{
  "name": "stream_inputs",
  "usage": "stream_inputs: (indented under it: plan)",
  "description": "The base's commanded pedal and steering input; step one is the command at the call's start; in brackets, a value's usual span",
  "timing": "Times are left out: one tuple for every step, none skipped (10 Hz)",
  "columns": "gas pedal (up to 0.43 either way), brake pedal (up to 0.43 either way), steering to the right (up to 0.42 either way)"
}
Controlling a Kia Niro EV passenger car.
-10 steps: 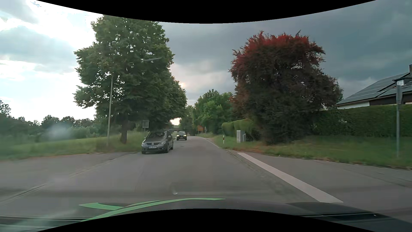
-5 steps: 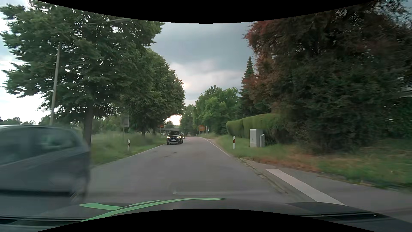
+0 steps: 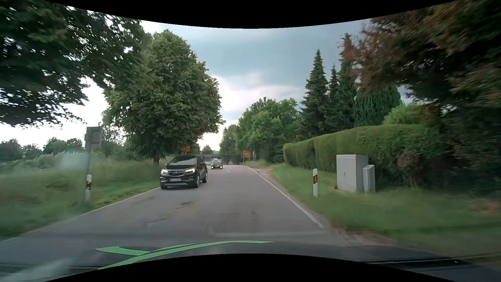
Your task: Follow the waypoints while adhering to traffic rules and regulations
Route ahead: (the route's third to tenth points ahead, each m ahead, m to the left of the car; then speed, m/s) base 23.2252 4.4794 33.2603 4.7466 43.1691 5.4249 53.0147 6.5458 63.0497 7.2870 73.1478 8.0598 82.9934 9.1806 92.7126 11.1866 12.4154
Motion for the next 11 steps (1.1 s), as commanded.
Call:
stream_inputs:
  plan:
    - [0.079,0.000,-0.005]
    - [0.079,0.000,-0.007]
    - [0.079,0.000,-0.007]
    - [0.079,0.000,-0.007]
    - [0.087,0.000,-0.008]
    - [0.087,0.000,-0.008]
    - [0.098,0.000,-0.008]
    - [0.118,0.000,-0.008]
    - [0.130,0.000,-0.008]
    - [0.130,0.000,-0.008]
    - [0.130,0.000,-0.008]
